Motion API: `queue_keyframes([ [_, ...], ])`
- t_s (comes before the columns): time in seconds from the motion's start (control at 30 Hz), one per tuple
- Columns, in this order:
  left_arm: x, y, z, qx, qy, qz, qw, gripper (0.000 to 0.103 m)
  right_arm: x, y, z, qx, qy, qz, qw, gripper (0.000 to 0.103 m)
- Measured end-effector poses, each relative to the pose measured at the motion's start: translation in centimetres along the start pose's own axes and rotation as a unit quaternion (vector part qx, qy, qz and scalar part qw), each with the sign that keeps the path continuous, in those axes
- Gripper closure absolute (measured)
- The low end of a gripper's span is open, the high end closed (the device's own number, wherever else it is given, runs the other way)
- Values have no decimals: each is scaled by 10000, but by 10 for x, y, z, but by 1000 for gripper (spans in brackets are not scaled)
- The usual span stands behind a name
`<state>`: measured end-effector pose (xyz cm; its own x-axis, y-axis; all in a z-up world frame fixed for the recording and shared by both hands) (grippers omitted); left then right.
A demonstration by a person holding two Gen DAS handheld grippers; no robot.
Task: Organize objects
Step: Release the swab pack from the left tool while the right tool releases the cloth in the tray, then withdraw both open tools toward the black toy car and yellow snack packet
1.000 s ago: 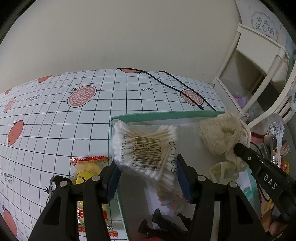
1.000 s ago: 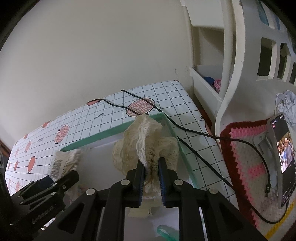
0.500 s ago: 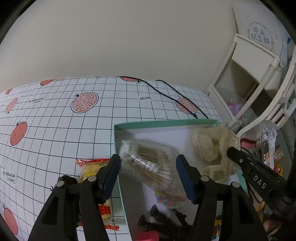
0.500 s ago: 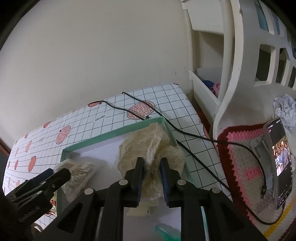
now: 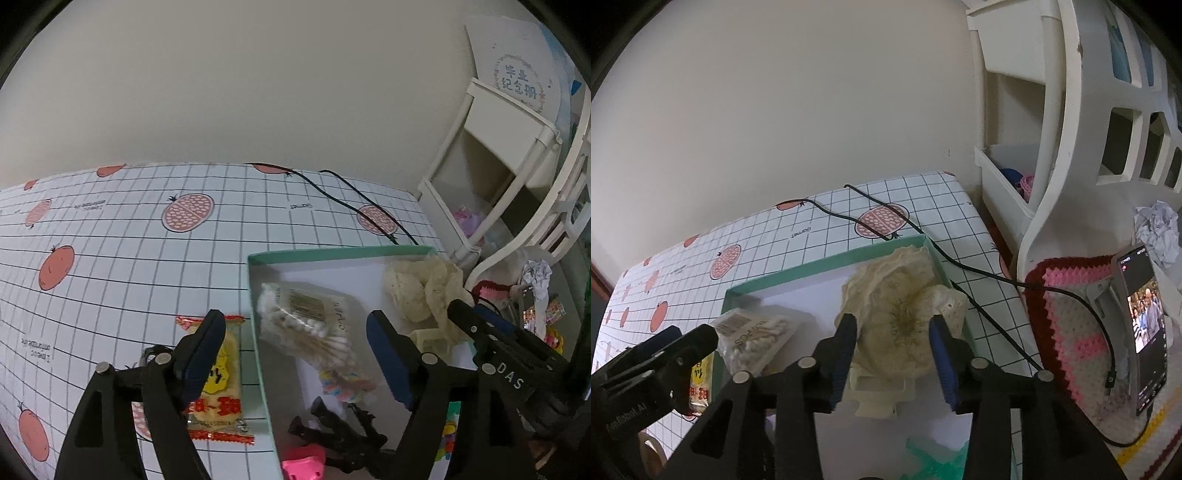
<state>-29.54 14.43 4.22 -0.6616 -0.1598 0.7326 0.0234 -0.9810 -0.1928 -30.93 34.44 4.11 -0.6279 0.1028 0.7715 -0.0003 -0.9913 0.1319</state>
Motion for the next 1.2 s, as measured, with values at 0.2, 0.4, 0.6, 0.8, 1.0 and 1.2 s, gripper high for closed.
queue_keyframes([
  [0.2, 0, 10, 0, 146, -25, 106, 9998, 9, -2, 5, -2, 35, 43, 82, 10000, 38],
  [0.4, 2, 18, 2, 365, -86, 202, 9991, 2, -3, 9, -2, 64, 28, 164, 9998, 24],
  [0.6, -2, 23, 0, 541, -36, 190, 9983, 0, -3, 11, -2, 37, 40, 168, 9998, 10],
  [0.8, -4, 28, 2, 688, 4, 242, 9973, 0, -4, 11, -1, 32, 49, 129, 9999, 2],
  [1.0, -2, 32, 11, 706, -48, 325, 9970, 0, -5, 14, 5, 62, 45, 156, 9998, 0],
  [1.2, 0, 35, 24, 699, -87, 392, 9967, 0, -5, 21, 14, 105, 88, 242, 9996, 0],
])
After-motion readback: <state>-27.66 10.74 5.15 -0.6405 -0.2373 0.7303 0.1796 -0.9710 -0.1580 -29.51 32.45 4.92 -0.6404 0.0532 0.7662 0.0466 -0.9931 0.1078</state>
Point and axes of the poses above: each gripper's, at about its wrist camera, not at the fingertips, and z roughly against the way its jaws point, y to its left, x to its top, the point moved 2 cm from there along -z, roughly the way its jaws point, and after that the axes turned 11 degrees about -y, right-handed, at the moved point
